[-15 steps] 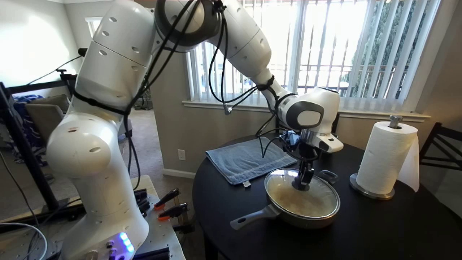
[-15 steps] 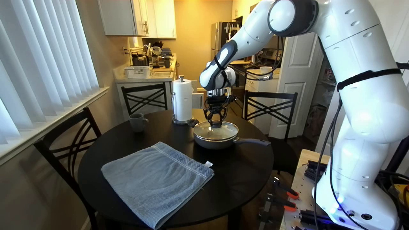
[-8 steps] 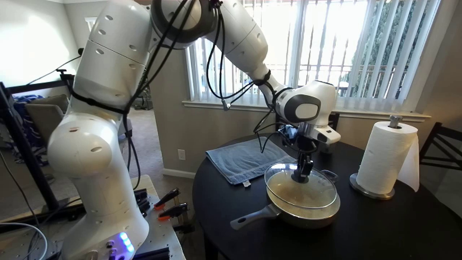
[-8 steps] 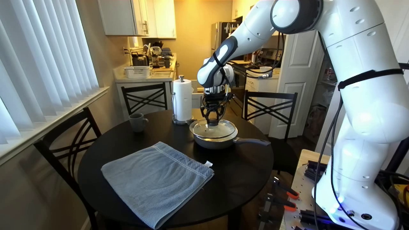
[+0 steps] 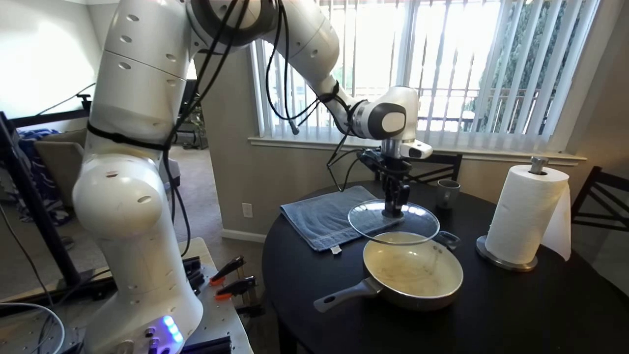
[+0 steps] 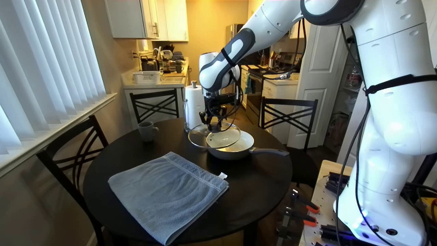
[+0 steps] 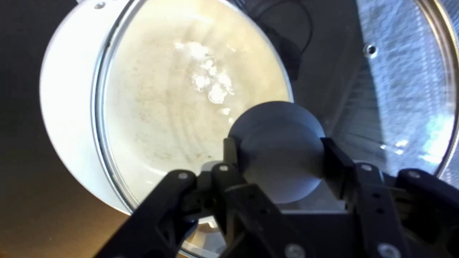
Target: Pick up the clear pan lid and put it on the blue towel
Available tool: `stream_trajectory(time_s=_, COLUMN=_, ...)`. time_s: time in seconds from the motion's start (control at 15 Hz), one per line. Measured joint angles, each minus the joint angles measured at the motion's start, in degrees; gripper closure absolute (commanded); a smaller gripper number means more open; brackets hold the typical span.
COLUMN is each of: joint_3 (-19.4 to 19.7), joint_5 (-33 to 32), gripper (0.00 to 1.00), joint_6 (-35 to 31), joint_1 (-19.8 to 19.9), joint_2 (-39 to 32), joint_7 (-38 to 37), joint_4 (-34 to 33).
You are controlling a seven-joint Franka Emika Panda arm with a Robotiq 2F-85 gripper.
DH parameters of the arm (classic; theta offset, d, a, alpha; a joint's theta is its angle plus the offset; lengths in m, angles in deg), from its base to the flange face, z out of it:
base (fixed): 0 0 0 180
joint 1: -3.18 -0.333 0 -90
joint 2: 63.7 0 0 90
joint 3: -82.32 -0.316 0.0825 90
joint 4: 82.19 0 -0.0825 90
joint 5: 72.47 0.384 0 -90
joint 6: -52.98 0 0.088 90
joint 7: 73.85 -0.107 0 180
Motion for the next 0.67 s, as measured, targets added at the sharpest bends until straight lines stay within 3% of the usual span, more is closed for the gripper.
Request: stream_trajectory(time_s=0.67, joint_3=-10.8, joint_5=-3.6, gripper=0.67, joint_6=-1.1, joint_1=-10.4, joint_2=4.3, joint_7=2.8, joint_4=4.2)
